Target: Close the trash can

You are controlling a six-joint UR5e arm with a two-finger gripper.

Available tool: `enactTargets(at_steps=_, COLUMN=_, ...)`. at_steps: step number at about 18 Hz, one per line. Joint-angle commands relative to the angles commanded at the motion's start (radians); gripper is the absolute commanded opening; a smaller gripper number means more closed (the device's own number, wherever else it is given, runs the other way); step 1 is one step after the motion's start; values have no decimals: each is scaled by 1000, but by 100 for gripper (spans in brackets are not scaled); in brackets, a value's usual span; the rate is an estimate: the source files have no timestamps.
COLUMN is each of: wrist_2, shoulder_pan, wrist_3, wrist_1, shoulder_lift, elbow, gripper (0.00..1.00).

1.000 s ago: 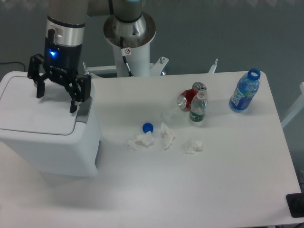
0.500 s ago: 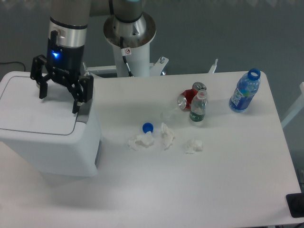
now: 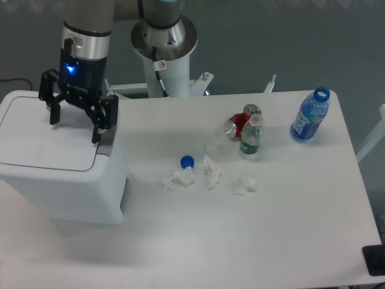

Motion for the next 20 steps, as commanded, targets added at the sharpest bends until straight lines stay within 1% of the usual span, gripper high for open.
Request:
enactTargets(at_steps=7, wrist_2=-2, shoulder_pan=-2, wrist_3=-2, wrist_1=0, shoulder_lift=2, elbow=-5, gripper=100)
enactTargets(at_steps=16, wrist_2=-9, shoulder_pan=2, wrist_3=-3, wrist_1=2, shoulder_lift=17, elbow=8, gripper=100)
enactTargets(at_steps=18, wrist_2=-5, shoulder_pan=9, wrist_3=-2, wrist_1=2, shoulder_lift=21, elbow=11, gripper=100)
enactTargets(at_steps=20, wrist_2=-3, shoulder_pan=40, wrist_3=15, wrist_1=2, shoulder_lift=25, elbow=21, gripper=100)
